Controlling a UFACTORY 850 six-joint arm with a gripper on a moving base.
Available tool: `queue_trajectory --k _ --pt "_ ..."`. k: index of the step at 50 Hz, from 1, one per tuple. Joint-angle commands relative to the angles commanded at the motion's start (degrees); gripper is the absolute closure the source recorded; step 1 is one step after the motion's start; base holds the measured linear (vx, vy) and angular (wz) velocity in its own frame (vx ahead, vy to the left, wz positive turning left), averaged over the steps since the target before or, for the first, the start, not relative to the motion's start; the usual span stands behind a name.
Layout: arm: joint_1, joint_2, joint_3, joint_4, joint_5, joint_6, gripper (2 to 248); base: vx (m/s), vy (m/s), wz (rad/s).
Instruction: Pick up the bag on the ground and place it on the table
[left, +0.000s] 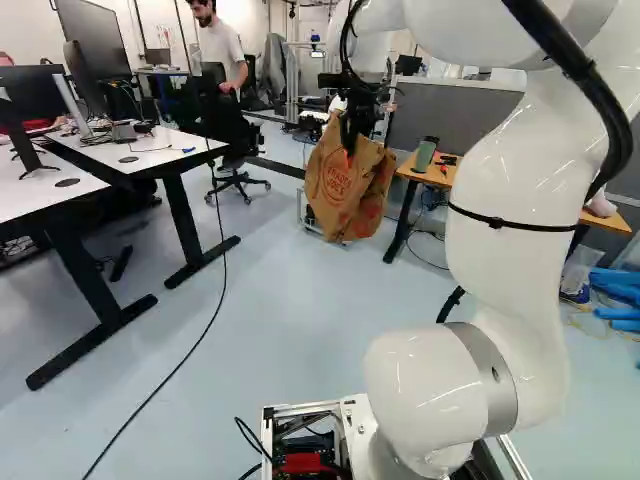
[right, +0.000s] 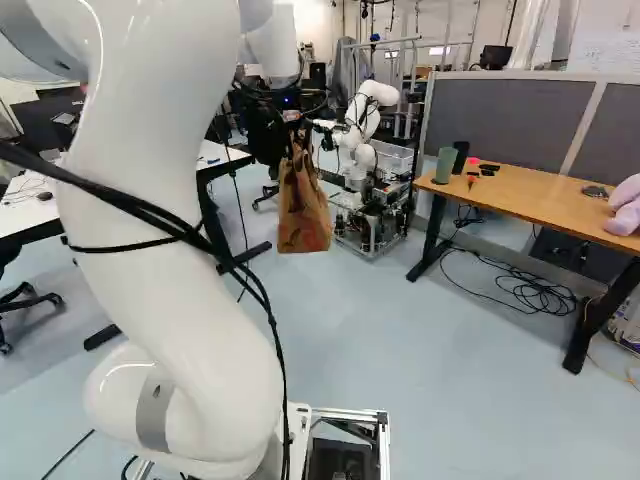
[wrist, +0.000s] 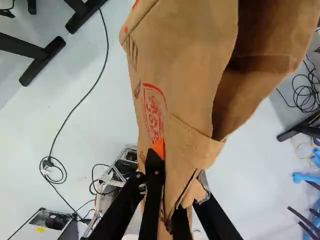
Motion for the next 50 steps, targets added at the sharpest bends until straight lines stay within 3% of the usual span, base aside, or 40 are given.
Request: queue_trajectory --k 28,50 --pt "-0.3 -1.5 -7.0 0.0 -6.6 0.0 229 0.0 0.0 0.0" --pt "-0.4 -0.2 -9.6 0.0 -11.8 0.0 229 0.0 0.0 0.0"
